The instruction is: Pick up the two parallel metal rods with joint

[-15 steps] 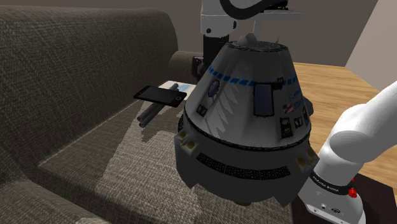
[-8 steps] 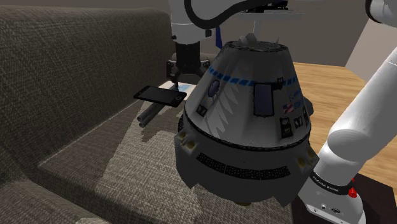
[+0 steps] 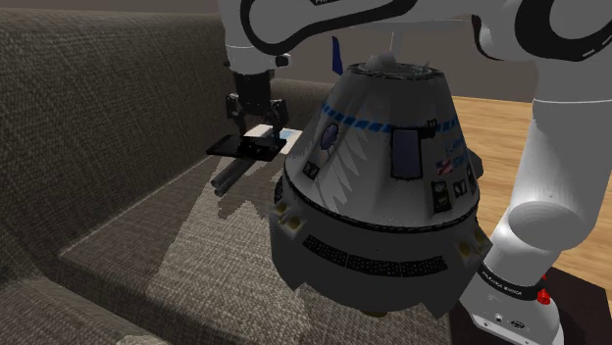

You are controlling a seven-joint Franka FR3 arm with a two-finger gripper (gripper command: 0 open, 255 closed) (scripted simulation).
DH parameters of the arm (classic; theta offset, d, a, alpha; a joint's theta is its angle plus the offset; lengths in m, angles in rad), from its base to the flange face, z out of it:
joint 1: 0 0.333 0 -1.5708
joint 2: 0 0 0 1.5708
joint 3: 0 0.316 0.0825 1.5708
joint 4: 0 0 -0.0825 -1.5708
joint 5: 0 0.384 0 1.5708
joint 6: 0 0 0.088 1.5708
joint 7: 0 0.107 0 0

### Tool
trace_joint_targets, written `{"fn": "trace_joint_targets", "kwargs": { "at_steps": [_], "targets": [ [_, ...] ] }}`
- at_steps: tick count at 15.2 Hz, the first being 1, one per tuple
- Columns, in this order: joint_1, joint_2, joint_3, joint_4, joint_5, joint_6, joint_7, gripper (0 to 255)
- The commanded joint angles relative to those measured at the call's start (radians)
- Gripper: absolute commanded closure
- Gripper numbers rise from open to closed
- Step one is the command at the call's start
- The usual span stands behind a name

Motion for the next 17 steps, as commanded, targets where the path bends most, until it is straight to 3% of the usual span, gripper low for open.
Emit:
{"fn": "trace_joint_targets", "kwargs": {
  "at_steps": [1,8,9,17],
  "targets": [
    [0.006,0.019,-0.004,-0.001,-0.012,0.017,0.021,0],
    [0.001,0.023,-0.008,-0.07,-0.018,0.089,0.032,0],
    [0.001,0.021,-0.007,-0.074,-0.017,0.091,0.033,255],
    [0.003,0.026,-0.008,-0.067,-0.019,0.087,0.034,255]
  ]
}}
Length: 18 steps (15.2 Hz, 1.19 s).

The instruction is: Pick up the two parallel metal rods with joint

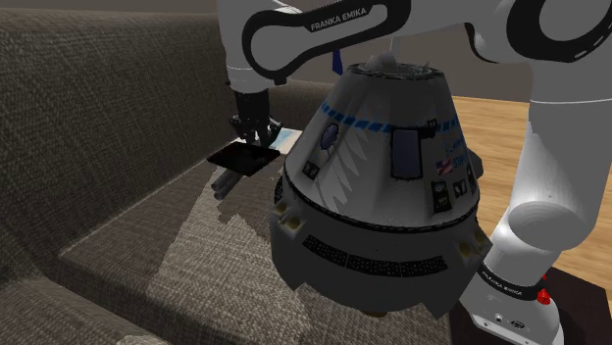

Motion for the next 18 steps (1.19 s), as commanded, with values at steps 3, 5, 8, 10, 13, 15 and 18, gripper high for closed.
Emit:
{"fn": "trace_joint_targets", "kwargs": {
  "at_steps": [3,5,8,10,13,15,18],
  "targets": [
    [-0.001,-0.005,0.001,0.02,0.004,-0.024,-0.006,255],
    [0.001,-0.006,0.002,0.045,0.007,-0.05,-0.01,255],
    [0.005,-0.006,0.004,0.085,0.008,-0.09,-0.015,255],
    [0.008,-0.005,0.005,0.114,0.009,-0.117,-0.018,255],
    [0.014,-0.001,0.006,0.16,0.007,-0.159,-0.021,255],
    [0.019,0.004,0.007,0.192,0.005,-0.188,-0.023,255],
    [0.022,0.007,0.008,0.212,0.004,-0.204,-0.024,255]
  ]
}}
